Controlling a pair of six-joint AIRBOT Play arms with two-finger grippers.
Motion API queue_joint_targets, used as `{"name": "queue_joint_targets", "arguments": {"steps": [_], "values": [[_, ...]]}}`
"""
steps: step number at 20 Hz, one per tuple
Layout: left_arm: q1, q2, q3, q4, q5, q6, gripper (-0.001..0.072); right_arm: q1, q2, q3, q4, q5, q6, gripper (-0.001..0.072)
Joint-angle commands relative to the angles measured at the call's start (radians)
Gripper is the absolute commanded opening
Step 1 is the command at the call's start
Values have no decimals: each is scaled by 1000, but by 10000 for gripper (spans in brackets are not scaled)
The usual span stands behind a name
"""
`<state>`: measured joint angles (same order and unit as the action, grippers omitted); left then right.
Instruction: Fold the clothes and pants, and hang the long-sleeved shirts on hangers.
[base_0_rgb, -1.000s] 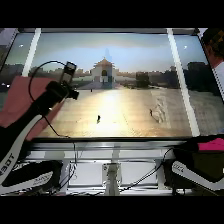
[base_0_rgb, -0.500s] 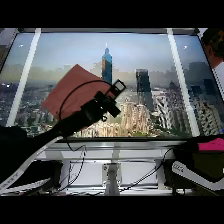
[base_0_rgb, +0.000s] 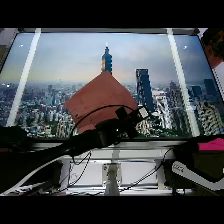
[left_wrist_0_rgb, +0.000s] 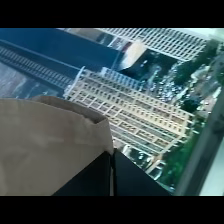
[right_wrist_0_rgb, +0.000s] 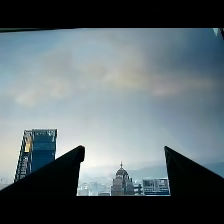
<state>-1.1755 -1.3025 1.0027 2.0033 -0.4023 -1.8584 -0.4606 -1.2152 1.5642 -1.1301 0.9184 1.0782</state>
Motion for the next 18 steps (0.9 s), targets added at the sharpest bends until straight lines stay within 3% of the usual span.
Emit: {"name": "queue_joint_targets", "arguments": {"steps": [1,2,3,5,7,8,10,13,15,16,17,18], "values": [[-42,3,1,-1,6,-10,227,0,0,1,5,0,1,556],[-47,6,1,-1,6,-54,480,0,0,1,15,0,2,556],[-49,11,1,-1,5,-117,611,0,0,1,32,1,2,556],[-44,42,1,0,-18,-234,617,0,0,1,71,6,2,557],[-17,104,1,1,-106,-326,548,0,0,1,103,8,6,556],[13,145,1,7,-190,-365,498,0,0,1,120,7,8,556],[101,231,1,47,-394,-414,489,0,0,1,154,9,8,555],[280,337,1,115,-670,-423,488,0,0,1,163,12,8,553],[399,378,0,144,-765,-399,488,0,0,1,164,16,8,547],[457,390,-2,149,-779,-382,488,0,0,1,166,16,8,431],[521,397,-11,151,-780,-378,488,0,0,1,166,19,8,262],[586,398,-27,153,-781,-378,488,0,0,1,166,28,8,180]]}}
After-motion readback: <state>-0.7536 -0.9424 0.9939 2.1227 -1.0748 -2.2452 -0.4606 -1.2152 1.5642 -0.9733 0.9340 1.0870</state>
